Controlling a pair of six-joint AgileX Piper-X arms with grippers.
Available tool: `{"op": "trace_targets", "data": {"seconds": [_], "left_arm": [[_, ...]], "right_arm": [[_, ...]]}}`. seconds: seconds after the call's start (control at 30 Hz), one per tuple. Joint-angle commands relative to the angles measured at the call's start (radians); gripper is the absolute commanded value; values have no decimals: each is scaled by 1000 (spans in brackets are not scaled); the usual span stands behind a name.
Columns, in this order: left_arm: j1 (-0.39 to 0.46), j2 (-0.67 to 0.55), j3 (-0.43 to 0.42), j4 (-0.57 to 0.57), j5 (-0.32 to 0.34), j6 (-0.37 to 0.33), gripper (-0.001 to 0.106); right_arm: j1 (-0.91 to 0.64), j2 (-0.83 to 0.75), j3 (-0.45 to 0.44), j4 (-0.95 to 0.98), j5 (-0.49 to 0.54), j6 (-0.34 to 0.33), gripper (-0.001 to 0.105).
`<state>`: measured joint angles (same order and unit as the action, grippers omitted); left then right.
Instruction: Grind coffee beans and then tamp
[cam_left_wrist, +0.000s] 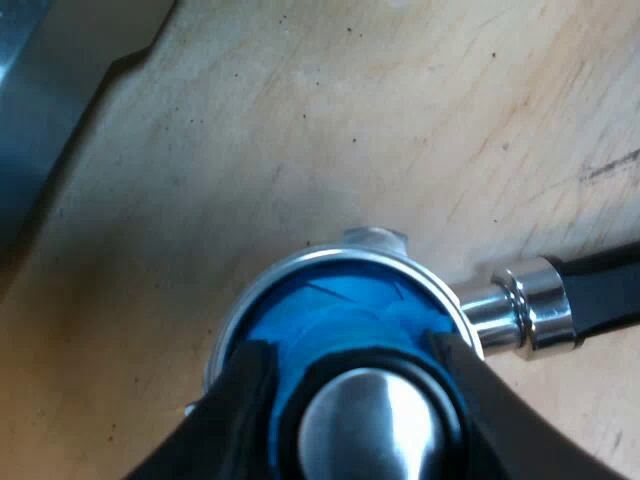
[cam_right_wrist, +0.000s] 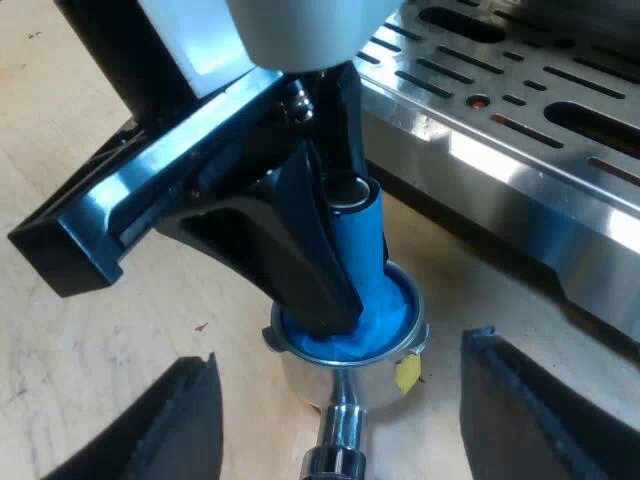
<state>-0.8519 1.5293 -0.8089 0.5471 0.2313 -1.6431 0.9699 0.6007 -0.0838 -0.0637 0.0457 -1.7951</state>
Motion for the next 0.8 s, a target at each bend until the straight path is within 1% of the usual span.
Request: {"op": "trace_targets", "data": {"seconds": [0.03, 0.33, 0.43, 0.7, 0.8], "left_arm": [[-7, 61, 54, 88, -17, -12, 0], [-7, 56, 54, 88, -17, -12, 0], [-7, 33, 54, 88, -17, -12, 0], [-7, -96, 54, 78, -19, -12, 0], [-7, -127, 54, 80, -31, -17, 0]], "right_arm": [[1, -9, -3, -8, -5, -3, 54], [1, -9, -3, -8, -5, -3, 54], [1, -9, -3, -15, -5, -3, 54], [1, -9, -3, -15, -5, -3, 54], [1, -9, -3, -15, -5, -3, 54]]}}
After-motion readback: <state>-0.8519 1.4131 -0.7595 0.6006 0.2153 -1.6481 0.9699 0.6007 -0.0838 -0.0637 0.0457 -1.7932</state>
